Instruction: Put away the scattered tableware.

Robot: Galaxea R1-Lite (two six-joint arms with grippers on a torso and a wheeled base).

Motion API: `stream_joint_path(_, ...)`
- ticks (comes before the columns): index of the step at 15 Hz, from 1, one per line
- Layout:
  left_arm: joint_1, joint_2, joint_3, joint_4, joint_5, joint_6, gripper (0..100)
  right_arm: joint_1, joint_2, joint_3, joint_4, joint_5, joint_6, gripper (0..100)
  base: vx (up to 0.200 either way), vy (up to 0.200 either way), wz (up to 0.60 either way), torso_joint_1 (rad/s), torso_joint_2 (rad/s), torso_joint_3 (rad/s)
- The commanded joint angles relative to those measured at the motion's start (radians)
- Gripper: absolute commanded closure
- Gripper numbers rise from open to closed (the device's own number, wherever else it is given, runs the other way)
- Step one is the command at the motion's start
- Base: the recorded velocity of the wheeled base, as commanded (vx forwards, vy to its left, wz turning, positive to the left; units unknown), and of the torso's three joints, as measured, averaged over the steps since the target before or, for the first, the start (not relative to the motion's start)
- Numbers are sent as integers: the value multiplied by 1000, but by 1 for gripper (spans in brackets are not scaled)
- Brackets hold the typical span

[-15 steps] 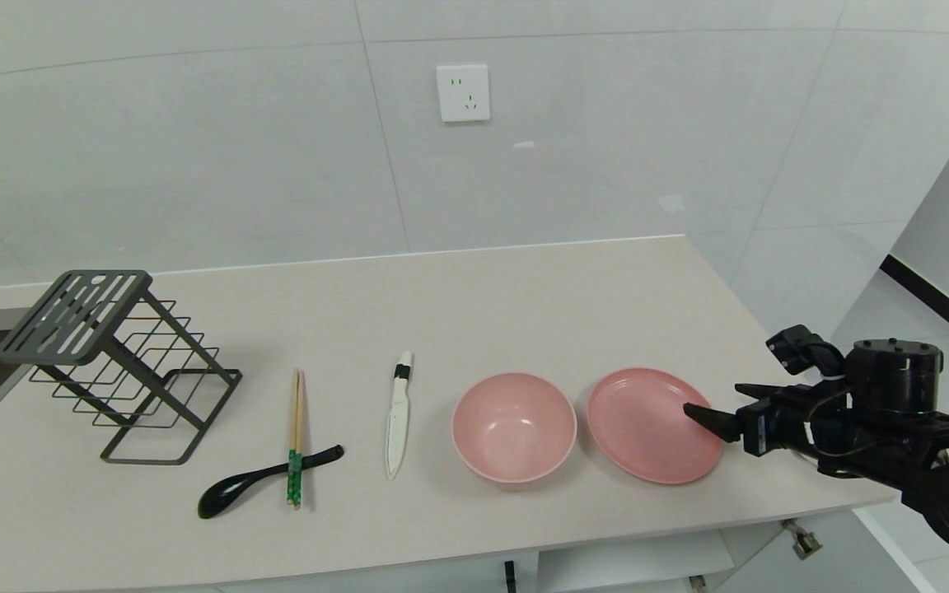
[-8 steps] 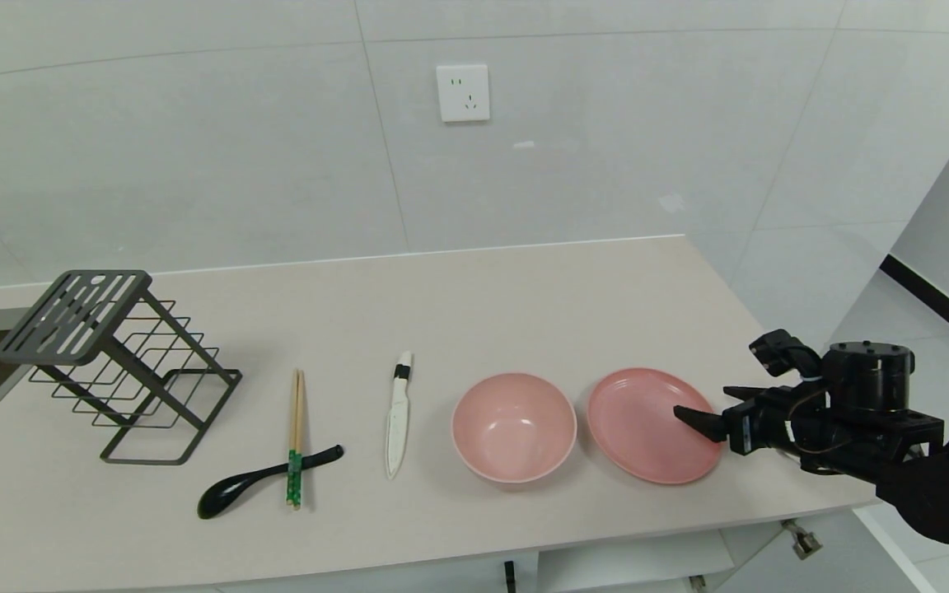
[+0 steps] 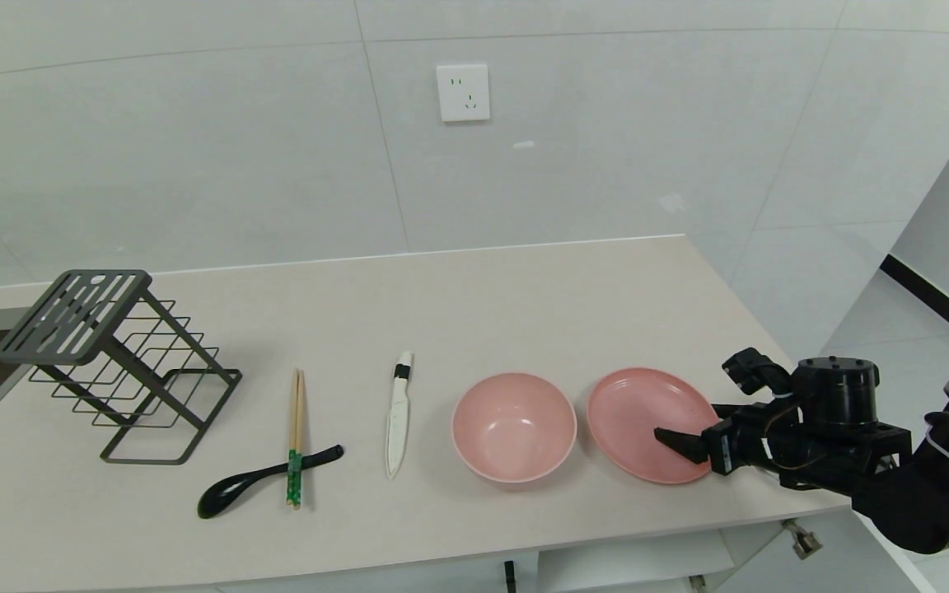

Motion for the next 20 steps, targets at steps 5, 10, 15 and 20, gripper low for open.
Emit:
stream_joint_path(5,0,1,0,0,0,0,0,16,13,8,2,-10,1,100,0,0,0,0,0,0)
stream_joint_path(10,0,1,0,0,0,1,0,-10,34,14,2,-87,4,100,0,0,0,0,0,0)
stream_joint_path(15,0,1,0,-3,-3,0,0,-1,-208,36,0,-87,6,100,0,0,0,0,0,0)
stream_joint_path(20,-1,1,-41,-272,-82,27,0,-1,-464,212,-15,-89,9,100,0,0,0,0,0,0)
